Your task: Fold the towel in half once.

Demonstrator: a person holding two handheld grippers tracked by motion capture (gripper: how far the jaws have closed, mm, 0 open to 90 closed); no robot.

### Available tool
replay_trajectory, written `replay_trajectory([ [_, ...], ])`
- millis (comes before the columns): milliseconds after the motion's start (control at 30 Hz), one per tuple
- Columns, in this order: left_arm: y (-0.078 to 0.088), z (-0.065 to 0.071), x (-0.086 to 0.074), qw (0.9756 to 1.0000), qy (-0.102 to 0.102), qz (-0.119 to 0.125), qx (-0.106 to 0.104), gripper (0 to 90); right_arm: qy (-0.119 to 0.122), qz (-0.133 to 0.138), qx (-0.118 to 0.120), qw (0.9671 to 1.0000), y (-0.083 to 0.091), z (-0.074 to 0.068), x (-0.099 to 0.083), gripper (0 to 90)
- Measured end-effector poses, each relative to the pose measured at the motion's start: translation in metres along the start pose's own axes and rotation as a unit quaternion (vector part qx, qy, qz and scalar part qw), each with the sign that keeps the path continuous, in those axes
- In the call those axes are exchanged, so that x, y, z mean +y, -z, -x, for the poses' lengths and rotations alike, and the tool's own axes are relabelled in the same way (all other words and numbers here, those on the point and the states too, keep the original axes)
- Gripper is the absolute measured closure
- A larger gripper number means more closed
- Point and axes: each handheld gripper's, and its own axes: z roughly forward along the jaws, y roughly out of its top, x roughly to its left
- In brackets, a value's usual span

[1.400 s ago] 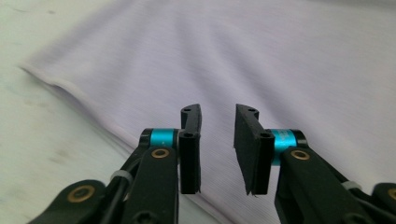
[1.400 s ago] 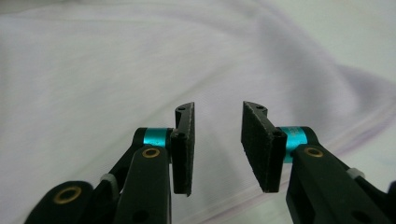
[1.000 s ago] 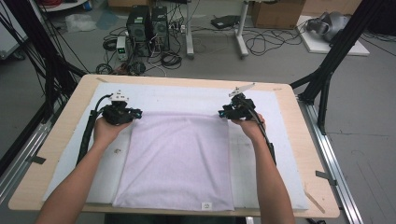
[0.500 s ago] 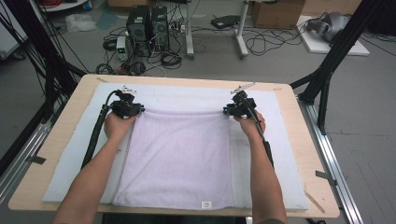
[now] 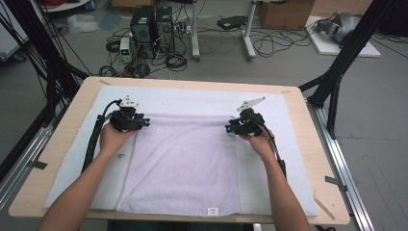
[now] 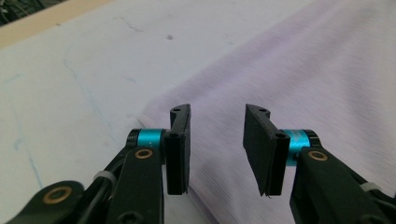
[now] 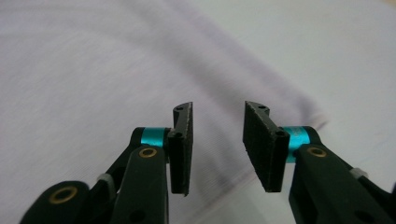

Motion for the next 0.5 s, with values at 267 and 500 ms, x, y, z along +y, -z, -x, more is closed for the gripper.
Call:
replay_trajectory([
  [267, 0.033, 0.037, -0.034, 0.9966, -0.051, 0.000, -0.064, 60.7, 0.054, 0.006, 0.071, 0.9960, 0.014, -0.065, -0.026, 57.9],
  [500, 0.034, 0.037, -0.048, 0.9970, -0.040, 0.001, -0.066, 58.5, 0.073, 0.006, 0.080, 0.9941, 0.017, -0.085, -0.031, 53.8],
])
